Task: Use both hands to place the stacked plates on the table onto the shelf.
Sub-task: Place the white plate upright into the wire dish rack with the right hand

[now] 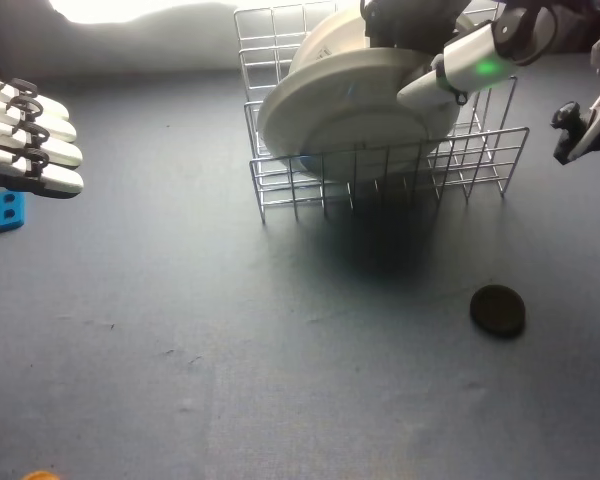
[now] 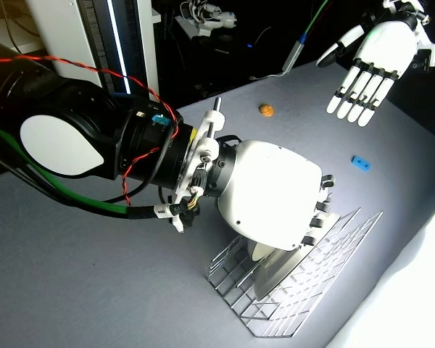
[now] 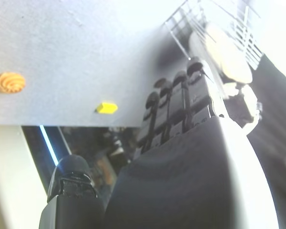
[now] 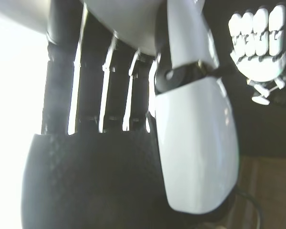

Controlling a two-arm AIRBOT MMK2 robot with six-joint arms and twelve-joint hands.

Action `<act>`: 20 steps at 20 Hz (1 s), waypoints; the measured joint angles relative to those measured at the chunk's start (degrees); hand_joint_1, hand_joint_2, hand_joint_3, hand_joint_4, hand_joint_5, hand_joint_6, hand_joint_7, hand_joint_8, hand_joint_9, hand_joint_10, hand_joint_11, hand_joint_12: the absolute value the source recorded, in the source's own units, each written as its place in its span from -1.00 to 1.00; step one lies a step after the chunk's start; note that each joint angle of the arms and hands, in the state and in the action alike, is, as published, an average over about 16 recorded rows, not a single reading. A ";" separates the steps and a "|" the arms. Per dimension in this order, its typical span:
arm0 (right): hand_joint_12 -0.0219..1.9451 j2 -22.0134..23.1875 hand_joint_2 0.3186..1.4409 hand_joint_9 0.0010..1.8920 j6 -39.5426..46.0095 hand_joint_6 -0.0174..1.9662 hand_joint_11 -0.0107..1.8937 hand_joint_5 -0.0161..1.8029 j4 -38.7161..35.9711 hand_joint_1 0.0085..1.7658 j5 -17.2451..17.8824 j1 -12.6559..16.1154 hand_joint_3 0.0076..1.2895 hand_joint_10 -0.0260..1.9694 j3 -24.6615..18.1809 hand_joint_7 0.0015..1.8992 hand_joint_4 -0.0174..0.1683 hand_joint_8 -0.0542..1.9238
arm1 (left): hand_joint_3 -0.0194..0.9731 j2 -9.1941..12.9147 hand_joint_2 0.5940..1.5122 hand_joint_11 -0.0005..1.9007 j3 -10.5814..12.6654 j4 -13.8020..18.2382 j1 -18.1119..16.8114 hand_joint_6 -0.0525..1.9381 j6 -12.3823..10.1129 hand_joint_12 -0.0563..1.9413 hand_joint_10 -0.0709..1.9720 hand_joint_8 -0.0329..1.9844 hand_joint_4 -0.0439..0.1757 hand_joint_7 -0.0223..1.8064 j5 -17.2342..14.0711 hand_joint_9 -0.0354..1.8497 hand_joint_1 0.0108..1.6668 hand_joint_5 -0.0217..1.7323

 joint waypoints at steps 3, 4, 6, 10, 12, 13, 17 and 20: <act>0.15 -0.24 0.19 0.15 -0.54 -0.08 0.03 -0.01 0.02 0.48 0.29 -0.32 -0.99 -0.11 0.19 0.13 -0.94 -0.15 | -0.93 0.00 0.13 -0.98 -0.02 0.00 0.03 -0.93 0.01 -0.94 -0.98 -0.98 -0.54 -0.96 -0.01 -0.94 -0.99 -0.95; 0.15 -0.29 0.19 0.15 -0.72 -0.08 0.03 -0.01 0.01 0.48 0.39 -0.41 -0.99 -0.15 0.23 0.13 -0.94 -0.15 | -0.93 0.00 0.13 -0.98 -0.03 0.00 0.04 -0.93 0.02 -0.94 -0.98 -0.98 -0.54 -0.96 -0.01 -0.94 -0.99 -0.95; 0.15 -0.36 0.19 0.17 -1.05 -0.06 0.02 -0.02 -0.03 0.47 0.53 -0.54 -0.99 -0.24 0.28 0.13 -0.94 -0.16 | -0.93 0.00 0.13 -0.98 -0.06 0.00 0.07 -0.93 0.03 -0.94 -0.98 -0.98 -0.53 -0.96 -0.01 -0.94 -0.98 -0.95; 0.16 -0.42 0.21 0.20 -1.53 -0.05 -0.02 -0.04 -0.15 0.45 0.75 -0.68 -0.99 -0.43 0.34 0.14 -0.94 -0.33 | -0.93 0.00 0.13 -0.98 -0.15 0.00 0.11 -0.93 0.07 -0.94 -0.98 -0.98 -0.53 -0.96 -0.01 -0.94 -0.98 -0.95; 0.16 -0.45 0.21 0.21 -1.66 -0.12 -0.04 -0.04 -0.23 0.44 0.86 -0.70 -0.99 -0.53 0.36 0.16 -0.93 -0.42 | -0.93 0.00 0.13 -0.98 -0.19 0.00 0.11 -0.93 0.08 -0.94 -0.98 -0.98 -0.53 -0.96 -0.02 -0.94 -0.98 -0.95; 0.17 -0.47 0.21 0.22 -1.72 -0.17 -0.05 -0.04 -0.27 0.43 0.89 -0.70 -0.99 -0.58 0.37 0.16 -0.92 -0.47 | -0.93 0.00 0.13 -0.98 -0.20 0.00 0.10 -0.93 0.09 -0.94 -0.98 -0.98 -0.53 -0.96 -0.02 -0.94 -0.98 -0.95; 0.18 -0.49 0.23 0.23 -1.90 -0.35 -0.12 -0.05 -0.41 0.40 1.00 -0.64 -0.99 -0.80 0.38 0.16 -0.89 -0.68 | -0.93 0.00 0.13 -0.98 -0.29 0.01 0.10 -0.93 0.12 -0.94 -0.98 -0.98 -0.53 -0.96 -0.02 -0.94 -0.98 -0.95; 0.19 -0.46 0.23 0.23 -1.87 -0.50 -0.16 -0.06 -0.43 0.37 1.09 -0.36 -0.99 -0.89 0.38 0.15 -0.87 -0.82 | -0.93 -0.01 0.14 -0.98 -0.37 0.01 0.10 -0.93 0.16 -0.94 -0.98 -0.98 -0.53 -0.96 -0.02 -0.94 -0.98 -0.95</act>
